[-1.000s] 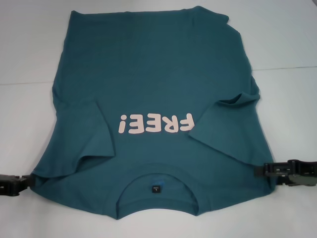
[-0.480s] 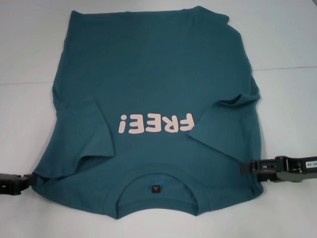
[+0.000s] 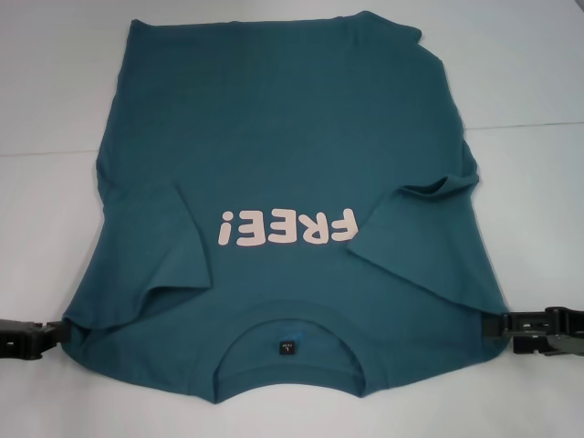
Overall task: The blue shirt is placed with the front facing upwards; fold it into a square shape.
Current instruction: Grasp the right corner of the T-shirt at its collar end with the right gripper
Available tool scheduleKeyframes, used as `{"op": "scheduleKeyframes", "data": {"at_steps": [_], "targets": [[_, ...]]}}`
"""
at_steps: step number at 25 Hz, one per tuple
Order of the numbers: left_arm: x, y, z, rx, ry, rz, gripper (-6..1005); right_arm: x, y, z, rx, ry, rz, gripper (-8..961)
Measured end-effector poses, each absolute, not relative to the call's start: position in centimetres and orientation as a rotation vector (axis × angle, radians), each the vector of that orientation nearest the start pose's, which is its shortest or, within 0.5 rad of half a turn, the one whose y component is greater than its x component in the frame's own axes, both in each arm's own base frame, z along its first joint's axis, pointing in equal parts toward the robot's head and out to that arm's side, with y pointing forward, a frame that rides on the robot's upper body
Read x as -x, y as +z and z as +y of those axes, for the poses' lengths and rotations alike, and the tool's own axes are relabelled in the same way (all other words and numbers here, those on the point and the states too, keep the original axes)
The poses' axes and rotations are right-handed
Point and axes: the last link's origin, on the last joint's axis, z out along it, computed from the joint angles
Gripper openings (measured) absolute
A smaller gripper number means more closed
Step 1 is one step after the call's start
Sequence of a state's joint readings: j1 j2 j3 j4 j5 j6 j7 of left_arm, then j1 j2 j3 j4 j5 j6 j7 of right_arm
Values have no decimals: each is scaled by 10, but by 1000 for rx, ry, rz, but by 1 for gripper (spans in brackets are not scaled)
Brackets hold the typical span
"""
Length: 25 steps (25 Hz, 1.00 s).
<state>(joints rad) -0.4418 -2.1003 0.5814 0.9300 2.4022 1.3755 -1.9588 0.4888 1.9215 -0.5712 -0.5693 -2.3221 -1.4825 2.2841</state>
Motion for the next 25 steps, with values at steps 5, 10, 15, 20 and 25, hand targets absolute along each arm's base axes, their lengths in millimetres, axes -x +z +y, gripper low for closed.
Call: {"op": "scheduleKeyframes", "data": {"at_steps": [5, 10, 15, 20, 25], "targets": [[337, 44, 325, 2293, -218, -1300, 8, -352, 44, 313, 2115, 401, 1944, 941], [337, 44, 325, 2293, -218, -1301, 8, -351, 42, 317, 2114, 393, 1931, 941], [337, 44, 325, 2293, -217, -1301, 8, -348, 39, 319, 2119, 395, 1928, 942], [337, 44, 325, 2291, -218, -1300, 9, -345, 39, 322, 2127, 396, 1923, 820], [337, 44, 325, 2290, -218, -1299, 9, -346, 38, 321, 2121, 373, 1930, 653]]}}
